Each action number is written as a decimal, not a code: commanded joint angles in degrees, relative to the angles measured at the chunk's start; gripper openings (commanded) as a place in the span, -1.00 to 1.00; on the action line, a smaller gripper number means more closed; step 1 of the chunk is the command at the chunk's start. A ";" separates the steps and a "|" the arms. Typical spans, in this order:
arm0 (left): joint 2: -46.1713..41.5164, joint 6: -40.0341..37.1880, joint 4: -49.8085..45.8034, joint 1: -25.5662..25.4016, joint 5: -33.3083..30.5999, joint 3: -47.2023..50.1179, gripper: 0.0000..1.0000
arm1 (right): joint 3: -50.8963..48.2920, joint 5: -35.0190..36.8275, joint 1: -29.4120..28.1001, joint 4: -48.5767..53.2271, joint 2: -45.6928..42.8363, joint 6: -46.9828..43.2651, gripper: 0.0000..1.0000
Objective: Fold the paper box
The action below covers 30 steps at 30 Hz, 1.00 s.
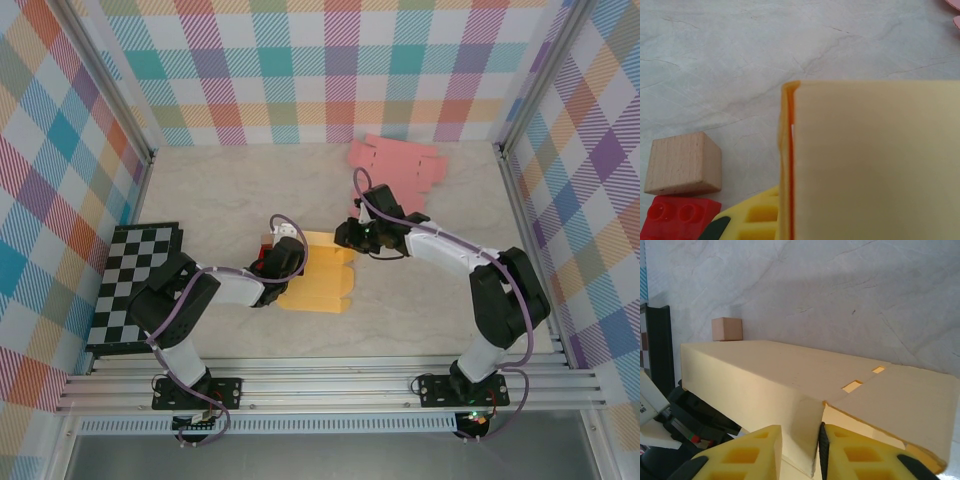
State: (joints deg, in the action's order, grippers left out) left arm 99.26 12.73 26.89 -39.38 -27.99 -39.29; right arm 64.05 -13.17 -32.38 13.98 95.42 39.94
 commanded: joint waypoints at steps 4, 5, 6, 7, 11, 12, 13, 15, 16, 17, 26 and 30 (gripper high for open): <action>-0.21 2.33 -3.03 -1.49 0.79 -1.32 -1.00 | -2.95 2.65 -0.69 -0.83 -3.00 1.27 -0.66; -0.22 2.56 -3.16 -1.49 0.67 -1.32 -1.00 | -3.10 2.94 -0.75 -0.73 -3.35 1.19 -0.68; -0.23 2.76 -3.25 -1.49 0.55 -1.19 -1.00 | -3.14 3.19 -0.75 -0.50 -3.74 1.08 -0.70; -0.24 2.97 -3.25 -1.49 0.49 -1.22 -1.00 | -3.14 3.31 -0.69 -0.40 -3.83 1.04 -0.73; -0.25 3.44 -3.39 -1.45 0.52 -1.31 -1.00 | -3.06 3.11 -0.70 -0.35 -4.02 0.88 -0.93; -0.30 3.56 -3.55 -1.49 0.48 -1.40 -1.00 | -3.06 3.06 -0.69 -0.34 -4.01 0.93 -0.95; -0.38 3.67 -3.73 -1.47 0.33 -1.49 -1.00 | -3.06 3.06 -0.67 -0.32 -4.05 1.01 -0.94; -0.39 4.12 -4.57 -1.45 -0.45 -1.77 -1.00 | -2.81 4.15 -0.69 0.85 -4.42 1.30 -0.66; -0.39 4.32 -5.05 -1.49 -0.95 -1.97 -1.00 | -2.72 4.81 -0.67 1.62 -4.86 1.27 -0.58; -0.37 4.93 -6.15 -1.49 -1.75 -2.31 -1.00 | -2.70 5.58 -0.76 2.55 -5.55 0.83 -0.50; -0.51 11.37 -13.35 -1.49 -4.77 -4.22 -1.00 | -5.98 6.99 -1.45 7.25 -12.09 -0.58 -0.42; -0.70 13.20 -15.60 -1.49 -4.66 -4.94 -1.00 | -9.04 7.75 -1.37 0.66 -10.53 -0.32 -0.55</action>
State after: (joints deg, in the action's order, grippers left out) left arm 99.24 23.03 16.60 -40.10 -31.66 -43.35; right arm 57.30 -6.33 -33.45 18.31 83.40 39.83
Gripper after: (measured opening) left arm 0.083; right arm 0.239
